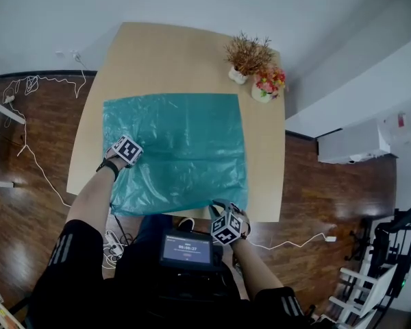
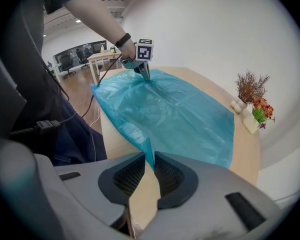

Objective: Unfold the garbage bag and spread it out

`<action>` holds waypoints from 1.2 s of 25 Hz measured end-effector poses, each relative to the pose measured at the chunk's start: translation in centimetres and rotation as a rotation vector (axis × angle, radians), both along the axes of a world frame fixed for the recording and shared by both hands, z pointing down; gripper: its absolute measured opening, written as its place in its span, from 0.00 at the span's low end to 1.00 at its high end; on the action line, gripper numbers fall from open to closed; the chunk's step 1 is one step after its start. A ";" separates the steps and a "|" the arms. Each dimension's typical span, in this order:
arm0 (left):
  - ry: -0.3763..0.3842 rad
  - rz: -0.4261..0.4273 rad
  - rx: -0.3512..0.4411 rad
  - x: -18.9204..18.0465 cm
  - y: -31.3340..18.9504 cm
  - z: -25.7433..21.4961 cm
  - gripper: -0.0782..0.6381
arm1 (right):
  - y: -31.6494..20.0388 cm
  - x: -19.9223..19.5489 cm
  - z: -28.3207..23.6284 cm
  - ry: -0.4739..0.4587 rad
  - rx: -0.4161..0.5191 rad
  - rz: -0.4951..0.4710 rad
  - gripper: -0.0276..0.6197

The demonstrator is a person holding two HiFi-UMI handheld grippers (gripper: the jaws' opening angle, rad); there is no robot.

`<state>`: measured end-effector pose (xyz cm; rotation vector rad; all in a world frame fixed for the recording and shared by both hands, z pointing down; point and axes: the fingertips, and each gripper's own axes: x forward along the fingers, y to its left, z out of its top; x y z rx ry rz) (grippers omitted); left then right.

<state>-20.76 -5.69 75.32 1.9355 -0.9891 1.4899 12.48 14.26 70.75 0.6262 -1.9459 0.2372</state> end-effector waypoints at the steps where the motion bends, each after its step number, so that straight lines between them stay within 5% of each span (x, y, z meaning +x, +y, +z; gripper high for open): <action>1: -0.009 0.010 0.003 -0.1 -0.5 -0.1 0.11 | -0.4 0.0 -0.1 -0.003 0.007 0.009 0.17; 8: 0.070 0.076 0.059 1.8 -7.0 -0.5 0.11 | -3.7 0.0 -1.3 -0.042 0.037 0.068 0.17; 20: 0.003 0.174 0.056 2.3 -13.4 1.6 0.11 | -3.3 0.2 -1.3 -0.180 -0.121 0.188 0.32; 27: 0.018 0.178 0.050 2.8 -13.3 2.1 0.11 | -7.0 1.5 -5.2 -0.228 -0.022 0.240 0.32; 30: 0.051 0.173 0.074 2.5 -13.2 0.6 0.27 | -10.4 1.9 -7.0 -0.272 0.043 0.273 0.32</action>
